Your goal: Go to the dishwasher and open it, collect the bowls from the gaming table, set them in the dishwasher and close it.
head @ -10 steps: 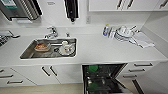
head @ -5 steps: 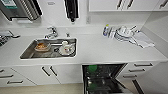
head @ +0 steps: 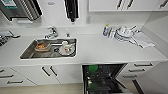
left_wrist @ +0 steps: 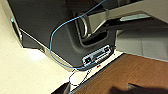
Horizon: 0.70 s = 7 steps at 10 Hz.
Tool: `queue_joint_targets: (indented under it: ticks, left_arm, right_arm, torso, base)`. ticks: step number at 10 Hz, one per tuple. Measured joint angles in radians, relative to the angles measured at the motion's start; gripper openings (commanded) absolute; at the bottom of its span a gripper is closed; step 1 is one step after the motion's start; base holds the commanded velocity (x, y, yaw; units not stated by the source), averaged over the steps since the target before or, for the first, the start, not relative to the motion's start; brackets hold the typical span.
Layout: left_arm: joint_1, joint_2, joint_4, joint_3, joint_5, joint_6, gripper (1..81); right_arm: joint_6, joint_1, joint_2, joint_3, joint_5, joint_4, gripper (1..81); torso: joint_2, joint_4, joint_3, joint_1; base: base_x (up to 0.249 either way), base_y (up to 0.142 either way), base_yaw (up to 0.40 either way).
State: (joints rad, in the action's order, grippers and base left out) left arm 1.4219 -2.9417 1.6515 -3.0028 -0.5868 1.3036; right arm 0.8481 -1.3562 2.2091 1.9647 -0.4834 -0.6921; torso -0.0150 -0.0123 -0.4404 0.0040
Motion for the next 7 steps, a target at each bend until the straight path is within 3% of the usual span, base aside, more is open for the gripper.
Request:
queue_joint_targets:
  ticks: [2, 4, 7]
  left_arm:
    - [0.013, -0.011, -0.001, -0.001, 0.04, -0.005, 81.1]
    - [0.022, -0.034, -0.002, -0.001, 0.054, -0.007, 81.1]
    - [0.046, -0.081, -0.007, -0.002, 0.194, -0.009, 81.1]
  right_arm:
    - [0.032, 0.094, -0.069, -0.116, 0.033, -0.002, 1.0]
    - [0.052, 0.209, -0.075, -0.214, 0.11, -0.008, 1.0]
    - [0.07, 0.339, -0.048, -0.272, 0.279, -0.011, 1.0]
  torso:
    - [0.0, 0.0, 0.0, 0.0]
    - [0.0, 0.0, 0.0, 0.0]
    - [0.0, 0.0, 0.0, 0.0]
  base:
    - [0.0, 0.0, 0.0]
    - [0.0, 0.0, 0.0]
    - [0.0, 0.0, 0.0]
